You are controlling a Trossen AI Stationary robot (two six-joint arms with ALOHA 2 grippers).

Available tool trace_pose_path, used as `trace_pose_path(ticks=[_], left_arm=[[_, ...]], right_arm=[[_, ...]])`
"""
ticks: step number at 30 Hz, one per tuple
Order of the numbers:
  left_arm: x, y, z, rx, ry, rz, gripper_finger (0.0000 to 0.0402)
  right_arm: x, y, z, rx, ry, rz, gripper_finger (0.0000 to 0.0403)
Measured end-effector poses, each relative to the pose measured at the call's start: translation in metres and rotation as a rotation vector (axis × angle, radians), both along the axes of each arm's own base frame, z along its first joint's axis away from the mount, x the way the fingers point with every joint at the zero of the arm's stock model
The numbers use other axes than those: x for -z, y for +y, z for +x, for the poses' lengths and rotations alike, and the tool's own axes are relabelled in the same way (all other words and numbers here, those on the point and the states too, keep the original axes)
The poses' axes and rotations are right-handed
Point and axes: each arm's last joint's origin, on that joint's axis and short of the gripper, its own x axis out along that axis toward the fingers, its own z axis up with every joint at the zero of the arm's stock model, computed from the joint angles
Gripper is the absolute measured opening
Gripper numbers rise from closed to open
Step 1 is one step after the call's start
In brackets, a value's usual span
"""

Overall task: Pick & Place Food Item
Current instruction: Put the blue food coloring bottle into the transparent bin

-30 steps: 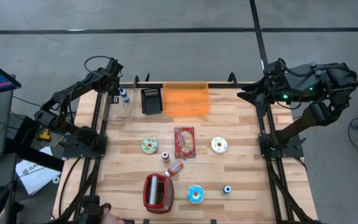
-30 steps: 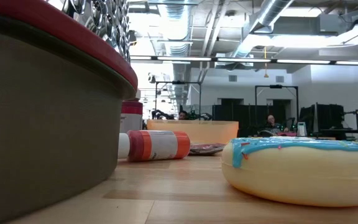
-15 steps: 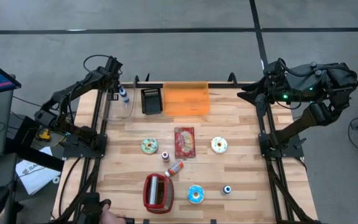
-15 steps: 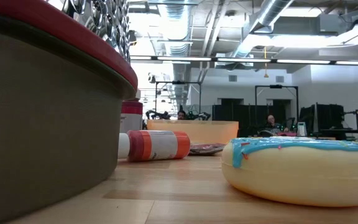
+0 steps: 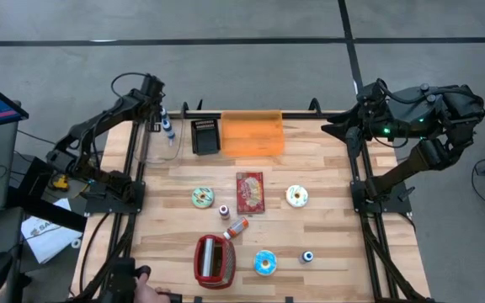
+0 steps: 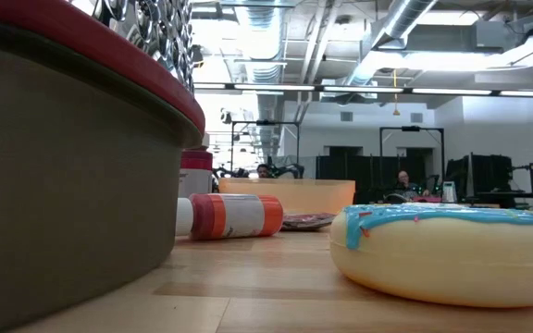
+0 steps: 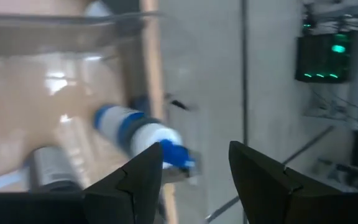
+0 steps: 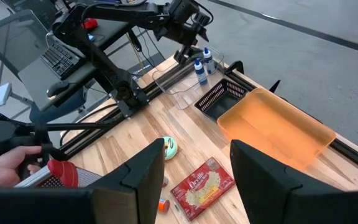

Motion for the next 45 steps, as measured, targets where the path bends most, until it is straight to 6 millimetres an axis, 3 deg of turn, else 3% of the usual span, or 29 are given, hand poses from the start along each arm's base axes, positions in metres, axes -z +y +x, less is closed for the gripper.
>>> trace_pose_path(ticks=[4, 10, 17, 21, 25, 34, 38, 41, 45], left_arm=[[-0.014, 0.001, -0.001, 0.043, 0.045, 0.103, 0.0182], [-0.053, -0.003, -0.003, 0.186, 0.126, 0.359, 0.0182], [-0.112, -0.020, 0.002, 0.643, 0.178, 0.823, 0.0182], [-0.140, -0.041, 0.009, 0.952, 0.130, 1.108, 0.0182], [-0.163, -0.075, 0.017, 1.261, 0.073, 1.378, 0.0182], [-0.183, -0.138, 0.037, 1.517, 0.036, 1.647, 0.0182], [-0.209, -0.155, 0.040, 1.377, 0.217, 1.810, 0.0182], [-0.232, -0.165, 0.041, 1.282, 0.380, 1.902, 0.0182], [-0.249, -0.168, 0.048, 1.322, 0.509, 1.886, 0.0182]], right_arm=[[0.000, 0.000, 0.000, 0.000, 0.000, 0.000, 0.0175], [0.000, 0.000, 0.000, -0.005, 0.004, -0.013, 0.0175], [0.000, -0.001, 0.000, -0.004, 0.013, -0.056, 0.0175], [-0.001, -0.001, 0.000, -0.011, 0.015, -0.070, 0.0175], [-0.001, -0.001, -0.001, -0.015, 0.019, -0.078, 0.0175], [0.011, 0.002, 0.005, -0.025, 0.105, -0.032, 0.0175], [0.038, 0.012, 0.025, -0.110, 0.239, 0.079, 0.0175], [0.074, 0.026, 0.045, -0.186, 0.413, 0.179, 0.0175], [0.124, 0.048, 0.056, -0.167, 0.624, 0.274, 0.0175]])
